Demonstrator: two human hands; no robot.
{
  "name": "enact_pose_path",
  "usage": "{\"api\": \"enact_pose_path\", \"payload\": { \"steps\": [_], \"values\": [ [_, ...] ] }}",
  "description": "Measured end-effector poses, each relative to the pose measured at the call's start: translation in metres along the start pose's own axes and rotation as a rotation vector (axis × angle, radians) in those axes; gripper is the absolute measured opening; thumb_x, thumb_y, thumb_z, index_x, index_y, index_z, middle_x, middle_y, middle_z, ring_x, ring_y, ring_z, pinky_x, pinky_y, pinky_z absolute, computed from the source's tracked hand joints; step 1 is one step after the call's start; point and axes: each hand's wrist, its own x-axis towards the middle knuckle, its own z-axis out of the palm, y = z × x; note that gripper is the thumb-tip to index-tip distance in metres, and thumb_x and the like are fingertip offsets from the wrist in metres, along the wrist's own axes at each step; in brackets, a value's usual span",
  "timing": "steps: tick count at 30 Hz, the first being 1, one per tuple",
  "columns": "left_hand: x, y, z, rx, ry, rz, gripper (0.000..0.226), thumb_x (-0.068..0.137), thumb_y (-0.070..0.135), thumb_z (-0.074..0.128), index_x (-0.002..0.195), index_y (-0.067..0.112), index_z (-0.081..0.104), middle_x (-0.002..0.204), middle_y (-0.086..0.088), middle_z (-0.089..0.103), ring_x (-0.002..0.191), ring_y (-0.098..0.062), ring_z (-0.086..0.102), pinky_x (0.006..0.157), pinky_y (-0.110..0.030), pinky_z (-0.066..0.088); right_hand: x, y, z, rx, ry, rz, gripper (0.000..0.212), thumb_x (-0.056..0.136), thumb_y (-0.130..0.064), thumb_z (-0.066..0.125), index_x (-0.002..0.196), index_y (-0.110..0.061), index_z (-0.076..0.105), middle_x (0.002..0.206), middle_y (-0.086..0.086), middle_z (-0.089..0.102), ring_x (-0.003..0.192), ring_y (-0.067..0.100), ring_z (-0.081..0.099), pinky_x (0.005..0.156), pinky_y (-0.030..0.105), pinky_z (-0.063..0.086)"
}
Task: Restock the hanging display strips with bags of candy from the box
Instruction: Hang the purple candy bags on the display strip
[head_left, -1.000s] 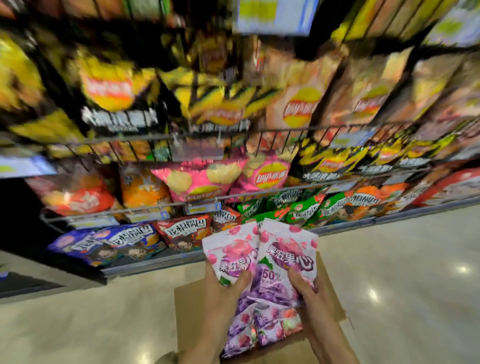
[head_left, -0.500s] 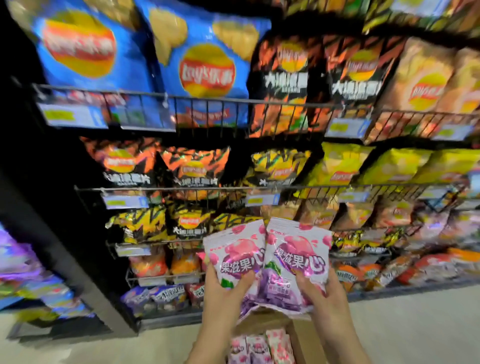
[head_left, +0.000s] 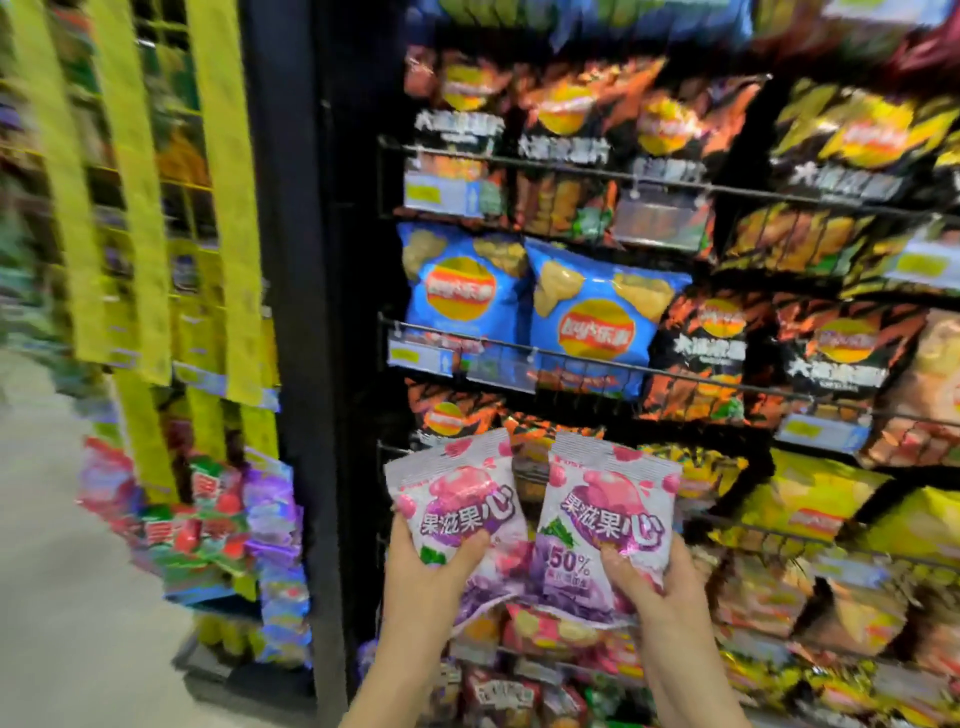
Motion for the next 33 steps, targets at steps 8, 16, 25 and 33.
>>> {"api": "enact_pose_path", "payload": {
  "steps": [8, 16, 25, 33],
  "values": [
    [0.026, 0.054, -0.112, -0.045, 0.169, 0.103, 0.08, 0.08, 0.014, 0.071, 0.145, 0.019, 0.025, 0.11, 0.017, 0.043, 0.099, -0.005, 0.043, 0.09, -0.024, 0.031, 0.004, 0.002, 0.126, 0.088, -0.188, -0.029, 0.053, 0.059, -0.033, 0.084, 0.105, -0.023, 0.059, 0.101, 0.002, 0.072, 0.088, 0.017, 0.071, 0.063, 0.024, 0.056],
    [0.074, 0.092, -0.25, -0.018, 0.246, 0.198, 0.091, 0.064, 0.029, 0.084, 0.139, 0.021, 0.034, 0.128, 0.006, 0.05, 0.113, -0.018, 0.052, 0.102, -0.037, 0.041, -0.007, 0.017, 0.274, 0.122, -0.205, -0.028, 0.037, 0.08, 0.002, 0.066, 0.108, -0.02, 0.057, 0.107, 0.006, 0.069, 0.095, 0.024, 0.067, 0.077, 0.035, 0.056],
    [0.139, 0.111, -0.367, 0.022, 0.228, 0.246, 0.083, 0.078, 0.03, 0.073, 0.147, 0.02, 0.027, 0.141, 0.004, 0.044, 0.131, -0.02, 0.041, 0.111, -0.044, 0.033, -0.004, 0.031, 0.383, 0.062, -0.211, -0.089, 0.043, 0.079, -0.001, 0.068, 0.114, -0.018, 0.051, 0.109, 0.007, 0.064, 0.098, 0.025, 0.064, 0.089, 0.044, 0.05],
    [0.199, 0.113, -0.415, 0.146, 0.188, 0.297, 0.062, 0.089, 0.013, 0.06, 0.138, 0.028, 0.025, 0.142, 0.001, 0.035, 0.131, -0.014, 0.035, 0.097, -0.023, 0.029, 0.029, 0.042, 0.435, -0.141, -0.194, -0.237, 0.043, 0.081, -0.022, 0.068, 0.116, -0.026, 0.044, 0.109, -0.005, 0.058, 0.105, 0.018, 0.059, 0.087, 0.034, 0.047]
  ]
}}
